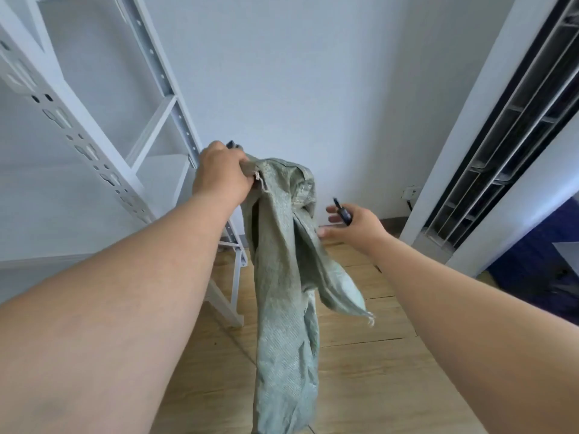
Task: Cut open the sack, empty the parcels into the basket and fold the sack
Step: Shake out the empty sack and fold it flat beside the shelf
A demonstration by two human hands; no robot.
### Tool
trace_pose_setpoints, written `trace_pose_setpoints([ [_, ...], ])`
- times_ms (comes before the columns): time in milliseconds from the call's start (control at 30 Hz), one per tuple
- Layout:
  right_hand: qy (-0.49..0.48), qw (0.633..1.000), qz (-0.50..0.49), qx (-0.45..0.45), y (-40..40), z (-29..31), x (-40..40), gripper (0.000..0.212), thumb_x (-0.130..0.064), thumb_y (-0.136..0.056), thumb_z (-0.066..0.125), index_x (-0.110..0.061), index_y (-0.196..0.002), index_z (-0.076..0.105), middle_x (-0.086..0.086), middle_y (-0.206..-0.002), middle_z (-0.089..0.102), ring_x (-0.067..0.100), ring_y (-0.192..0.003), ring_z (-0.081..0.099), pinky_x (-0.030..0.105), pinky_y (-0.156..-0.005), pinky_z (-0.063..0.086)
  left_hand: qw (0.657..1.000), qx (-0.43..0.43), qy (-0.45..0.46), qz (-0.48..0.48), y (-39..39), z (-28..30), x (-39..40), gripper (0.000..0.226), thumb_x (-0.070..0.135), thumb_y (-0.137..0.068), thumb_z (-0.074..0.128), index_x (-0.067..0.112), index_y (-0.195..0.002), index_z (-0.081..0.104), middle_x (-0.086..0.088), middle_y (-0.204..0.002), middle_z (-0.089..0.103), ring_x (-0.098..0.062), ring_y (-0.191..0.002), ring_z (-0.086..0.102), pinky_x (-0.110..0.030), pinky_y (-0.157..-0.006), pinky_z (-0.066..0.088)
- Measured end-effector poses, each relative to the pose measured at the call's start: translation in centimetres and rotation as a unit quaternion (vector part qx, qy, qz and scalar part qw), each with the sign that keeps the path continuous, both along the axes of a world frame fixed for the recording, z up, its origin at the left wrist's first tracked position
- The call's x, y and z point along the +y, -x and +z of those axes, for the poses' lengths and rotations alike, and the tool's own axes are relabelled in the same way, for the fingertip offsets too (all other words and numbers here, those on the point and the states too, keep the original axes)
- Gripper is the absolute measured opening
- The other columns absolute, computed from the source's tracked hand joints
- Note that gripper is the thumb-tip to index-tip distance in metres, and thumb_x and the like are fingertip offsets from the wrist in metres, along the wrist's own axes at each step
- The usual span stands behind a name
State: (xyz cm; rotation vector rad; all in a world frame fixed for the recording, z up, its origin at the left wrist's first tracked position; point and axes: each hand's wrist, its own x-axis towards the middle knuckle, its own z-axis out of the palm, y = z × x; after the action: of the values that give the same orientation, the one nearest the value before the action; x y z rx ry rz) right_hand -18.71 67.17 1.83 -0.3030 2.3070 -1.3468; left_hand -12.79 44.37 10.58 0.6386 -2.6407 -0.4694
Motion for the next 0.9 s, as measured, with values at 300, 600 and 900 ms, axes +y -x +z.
trace_pose_setpoints([
  [300,-0.071,0.997,0.013,-0.014,-3.4,-3.3,-4.7,0.030,-0.035,-0.075,0.080,-0.023,-0.092,0.058,-0.009,-0.080,0.059,0.013,-0.076,0.057,0.022,-0.062,0.042,0.986,0.023,-0.031,0.159,1.0,0.2,-1.9,0.023,0.023,-0.088,0.060,0.015,-0.108,0.067,-0.007,-0.126,0.045,-0.026,-0.121,0.042,-0.037,-0.081,0.044],
  [600,-0.066,0.963,-0.192,0.180,2.2,1.4,-3.6,0.019,-0.036,-0.090,0.056,-0.018,-0.087,0.062,0.006,-0.077,0.061,0.029,-0.079,0.059,0.030,-0.065,0.042,0.993,-0.103,0.050,0.005,-1.2,-2.2,-4.9,0.034,0.002,-0.079,0.061,0.019,-0.103,0.045,-0.009,-0.107,0.054,-0.028,-0.093,0.052,-0.041,-0.075,0.047],
  [900,-0.135,0.944,-0.189,0.236,5.1,5.4,-3.1,0.021,-0.030,-0.090,0.053,-0.013,-0.094,0.064,0.007,-0.082,0.061,0.029,-0.079,0.057,0.033,-0.065,0.047,0.995,-0.056,0.071,-0.044,-1.9,-3.8,-5.8,0.032,-0.002,-0.084,0.046,0.018,-0.097,0.066,-0.010,-0.113,0.055,-0.030,-0.101,0.054,-0.033,-0.084,0.043],
])
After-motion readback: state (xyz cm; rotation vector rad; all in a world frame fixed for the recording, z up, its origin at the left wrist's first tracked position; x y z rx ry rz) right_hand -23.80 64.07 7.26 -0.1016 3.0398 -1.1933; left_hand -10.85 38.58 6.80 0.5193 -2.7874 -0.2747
